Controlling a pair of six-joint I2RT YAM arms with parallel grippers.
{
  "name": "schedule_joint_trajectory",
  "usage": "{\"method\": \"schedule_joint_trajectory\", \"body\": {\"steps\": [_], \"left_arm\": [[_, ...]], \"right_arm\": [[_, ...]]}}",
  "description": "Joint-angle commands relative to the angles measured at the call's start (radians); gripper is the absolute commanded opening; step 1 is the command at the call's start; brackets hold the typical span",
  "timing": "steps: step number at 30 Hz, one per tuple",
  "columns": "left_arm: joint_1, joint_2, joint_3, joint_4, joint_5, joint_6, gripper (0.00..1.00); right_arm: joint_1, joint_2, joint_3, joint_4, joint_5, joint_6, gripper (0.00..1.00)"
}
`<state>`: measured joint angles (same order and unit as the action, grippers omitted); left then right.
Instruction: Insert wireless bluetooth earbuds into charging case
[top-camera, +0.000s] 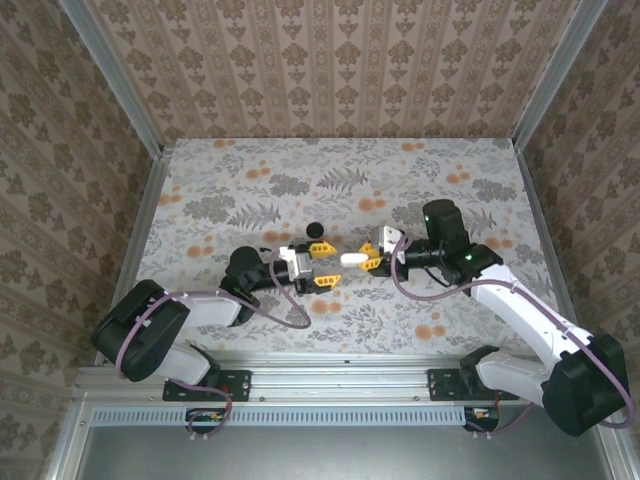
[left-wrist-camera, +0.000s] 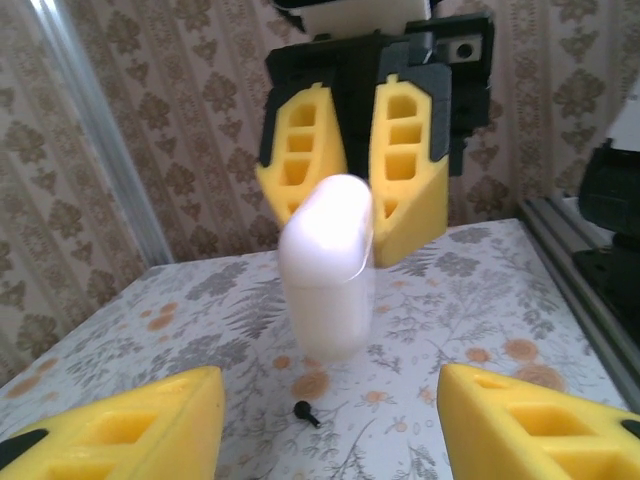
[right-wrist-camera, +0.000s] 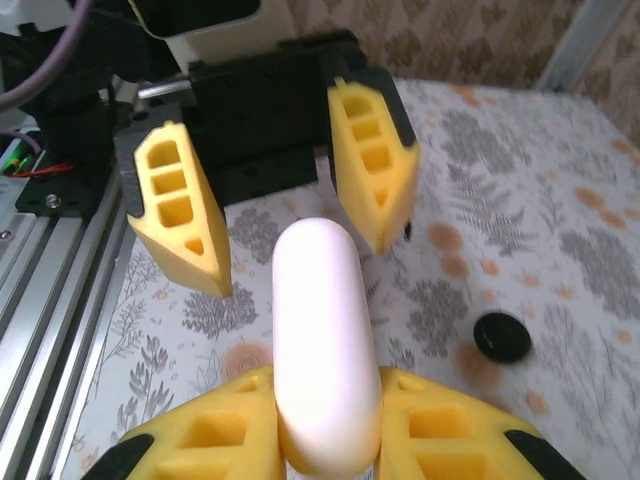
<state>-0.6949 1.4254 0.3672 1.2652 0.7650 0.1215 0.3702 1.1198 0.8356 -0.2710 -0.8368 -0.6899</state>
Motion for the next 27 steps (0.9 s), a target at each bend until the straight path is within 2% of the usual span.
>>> {"method": "schedule_joint_trajectory", "body": {"steps": [1,4,10,14,18,27], "left_arm": [[0.014,0.007,0.017,0.004,-0.115,-0.055,0.60],[0.017,0.008,0.031,-0.053,-0.207,-0.067,0.62],[0.040,0.007,0.123,-0.270,-0.252,-0.055,0.63],[0.048,0.009,0.203,-0.470,-0.269,0.009,0.61],[0.051,0.010,0.294,-0.667,-0.343,0.031,0.60],[0.064,0.035,0.394,-0.850,-0.440,0.045,0.60]], "right_arm": [[-0.035,0.034,0.081,-0.186,0.064,0.064,0.21],[-0.072,0.079,0.131,-0.243,0.104,0.145,0.21],[-0.145,0.182,0.222,-0.312,0.153,0.269,0.21],[-0.192,0.290,0.291,-0.367,0.183,0.300,0.21],[-0.229,0.416,0.390,-0.466,0.168,0.335,0.23],[-0.319,0.638,0.578,-0.652,0.181,0.336,0.25]]}}
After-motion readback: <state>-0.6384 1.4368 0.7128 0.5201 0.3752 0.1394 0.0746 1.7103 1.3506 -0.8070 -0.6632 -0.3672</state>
